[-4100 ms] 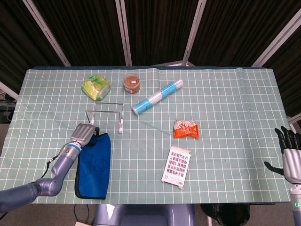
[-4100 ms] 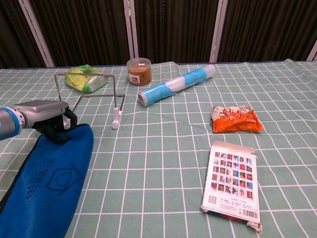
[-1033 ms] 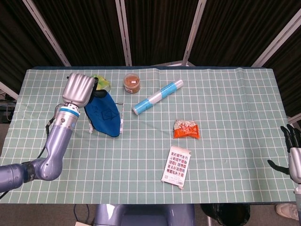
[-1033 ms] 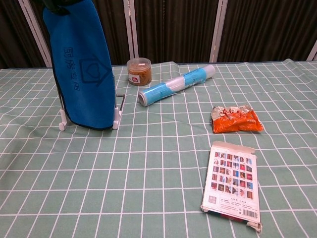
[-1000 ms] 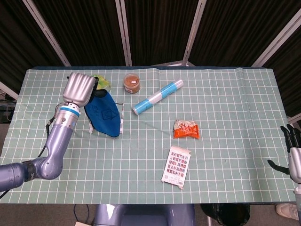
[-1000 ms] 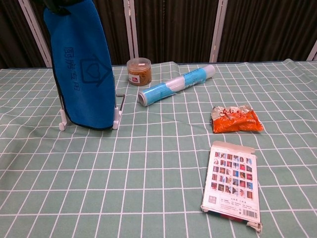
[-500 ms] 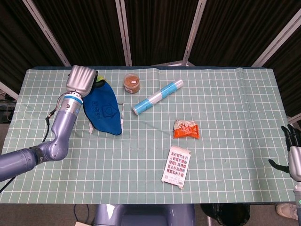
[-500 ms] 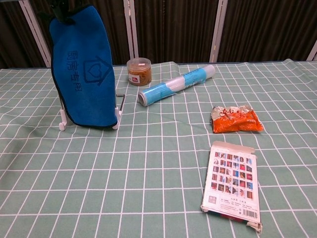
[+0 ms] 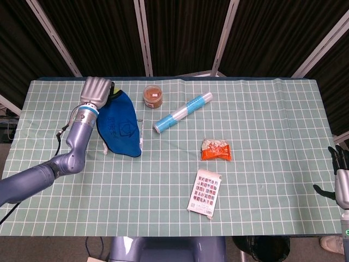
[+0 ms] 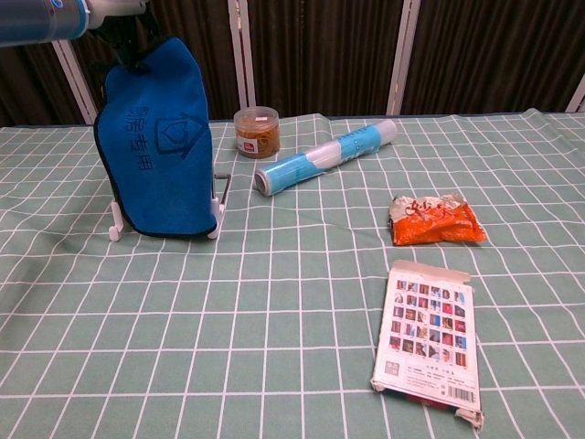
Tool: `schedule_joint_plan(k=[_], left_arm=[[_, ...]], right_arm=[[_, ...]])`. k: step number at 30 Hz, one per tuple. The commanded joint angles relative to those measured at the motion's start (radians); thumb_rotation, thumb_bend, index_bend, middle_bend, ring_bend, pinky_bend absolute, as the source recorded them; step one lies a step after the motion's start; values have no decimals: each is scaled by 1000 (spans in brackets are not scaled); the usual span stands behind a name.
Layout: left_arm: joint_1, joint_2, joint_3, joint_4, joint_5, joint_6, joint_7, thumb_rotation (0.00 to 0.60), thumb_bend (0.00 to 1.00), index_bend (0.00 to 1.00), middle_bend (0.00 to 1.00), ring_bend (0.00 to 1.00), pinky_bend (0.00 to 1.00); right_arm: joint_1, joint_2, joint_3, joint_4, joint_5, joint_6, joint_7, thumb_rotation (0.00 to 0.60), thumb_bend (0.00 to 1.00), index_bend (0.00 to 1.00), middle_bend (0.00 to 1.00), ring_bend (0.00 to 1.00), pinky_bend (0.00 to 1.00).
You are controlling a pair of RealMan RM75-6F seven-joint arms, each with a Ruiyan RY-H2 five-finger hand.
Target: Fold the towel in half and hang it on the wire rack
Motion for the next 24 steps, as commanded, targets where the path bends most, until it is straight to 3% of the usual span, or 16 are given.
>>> schedule_joint_plan(k=[1, 3, 5, 7, 8, 11, 18, 24], left_arm=[[-13, -56, -1, 78, -38, -88, -54, 600, 804, 600, 938, 910, 1000], [-13, -62, -1, 94, -55, -134, -76, 600, 753, 393, 933, 910, 1000], [-14, -67, -3, 110, -89, -202, -109, 600, 580, 122, 928, 910, 1000], [-17, -69, -6, 121, -103, -243, -141, 600, 424, 15, 923, 910, 1000], [-16, -70, -8, 122, -106, -258, -159, 600, 354, 0, 920, 910, 1000], [-9, -62, -17, 104, -83, -293, -224, 600, 287, 0, 917, 910, 1000], [33, -23, -41, 29, 19, -278, -342, 600, 286, 0, 914, 909, 1000], [131, 42, -74, -97, 180, -188, -467, 600, 286, 0, 886, 890, 1000]], right_arm=[[1, -3, 0, 3, 5, -5, -4, 600, 0, 0, 0, 0, 0], [2, -4, 0, 4, 9, -9, -6, 600, 0, 0, 0, 0, 0], [4, -5, 0, 7, 12, -13, -10, 600, 0, 0, 0, 0, 0], [5, -7, 0, 8, 14, -14, -12, 600, 0, 0, 0, 0, 0], [5, -8, 0, 9, 14, -15, -12, 600, 0, 0, 0, 0, 0], [5, -8, -1, 9, 13, -16, -13, 600, 0, 0, 0, 0, 0], [3, -7, -4, 4, 6, -11, -11, 600, 0, 0, 0, 0, 0], [-1, -3, -10, -5, -13, -2, -3, 600, 0, 0, 0, 0, 0]])
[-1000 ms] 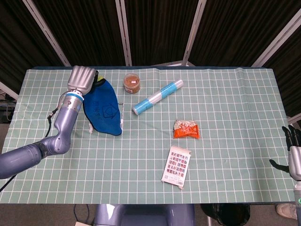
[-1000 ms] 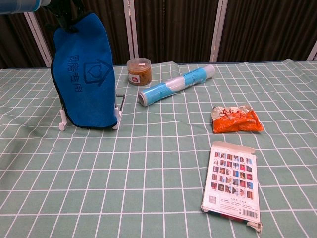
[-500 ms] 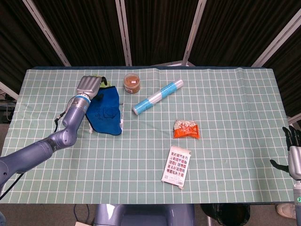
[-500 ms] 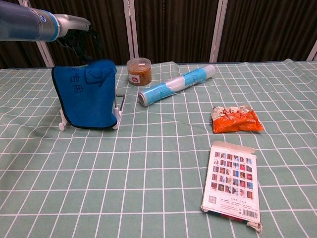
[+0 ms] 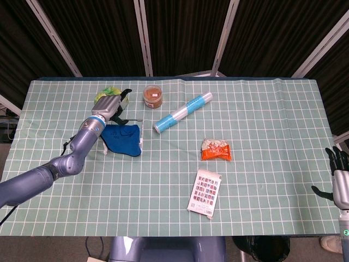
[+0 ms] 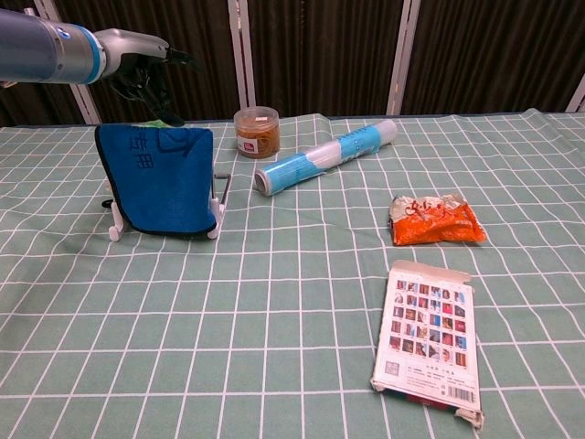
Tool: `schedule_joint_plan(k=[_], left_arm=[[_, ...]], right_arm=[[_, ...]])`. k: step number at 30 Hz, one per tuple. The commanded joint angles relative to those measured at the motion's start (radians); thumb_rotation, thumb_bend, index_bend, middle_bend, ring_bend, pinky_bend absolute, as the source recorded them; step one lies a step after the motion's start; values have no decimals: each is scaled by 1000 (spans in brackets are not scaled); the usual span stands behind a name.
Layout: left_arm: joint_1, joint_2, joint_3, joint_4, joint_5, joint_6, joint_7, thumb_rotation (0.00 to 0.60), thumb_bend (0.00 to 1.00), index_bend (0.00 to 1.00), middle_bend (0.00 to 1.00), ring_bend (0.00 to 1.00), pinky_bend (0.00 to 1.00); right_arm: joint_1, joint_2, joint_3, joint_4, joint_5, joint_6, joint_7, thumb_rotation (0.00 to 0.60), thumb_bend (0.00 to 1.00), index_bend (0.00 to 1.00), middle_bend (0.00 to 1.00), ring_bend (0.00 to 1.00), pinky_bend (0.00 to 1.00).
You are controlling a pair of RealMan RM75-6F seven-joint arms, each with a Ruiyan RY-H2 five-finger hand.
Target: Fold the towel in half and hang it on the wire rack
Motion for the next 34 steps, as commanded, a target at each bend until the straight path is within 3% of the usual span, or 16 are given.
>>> schedule_joint_plan(k=[1, 4, 6, 8, 10, 13, 16, 20, 26, 34], left_arm=[[121, 86, -27, -143, 148, 122, -114, 600, 285, 0, 874, 877, 1000], [209, 152, -17, -243, 259, 214, -173, 600, 277, 0, 782, 786, 935], [272, 201, 5, -300, 330, 285, -200, 600, 230, 0, 645, 645, 752], [321, 241, 28, -343, 374, 341, -207, 600, 148, 0, 362, 354, 418], [369, 276, 51, -380, 406, 404, -202, 600, 96, 0, 124, 119, 181], [432, 307, 80, -425, 448, 498, -193, 600, 38, 0, 0, 0, 8], [497, 332, 116, -468, 494, 581, -194, 600, 14, 0, 0, 0, 0], [610, 369, 201, -554, 572, 718, -134, 600, 2, 0, 0, 0, 0], [754, 350, 271, -628, 667, 907, -150, 600, 1, 0, 0, 0, 0], [827, 354, 315, -634, 725, 963, -153, 600, 1, 0, 0, 0, 0]], right_arm=[[-4, 4, -7, -8, -18, 10, 7, 600, 0, 0, 0, 0, 0], [-7, 7, -12, -15, -36, 19, 13, 600, 0, 0, 0, 0, 0], [-10, 11, -17, -22, -52, 28, 19, 600, 0, 0, 0, 0, 0], [-12, 14, -20, -28, -65, 36, 24, 600, 0, 0, 0, 0, 0], [-15, 18, -24, -34, -77, 41, 33, 600, 0, 0, 0, 0, 0], [-16, 24, -29, -43, -92, 45, 44, 600, 0, 0, 0, 0, 0], [-16, 29, -32, -50, -107, 48, 56, 600, 0, 0, 0, 0, 0], [-13, 38, -35, -58, -130, 53, 75, 600, 0, 0, 0, 0, 0], [-11, 40, -33, -58, -148, 67, 78, 600, 0, 0, 0, 0, 0], [-18, 43, -36, -60, -166, 89, 81, 600, 0, 0, 0, 0, 0]])
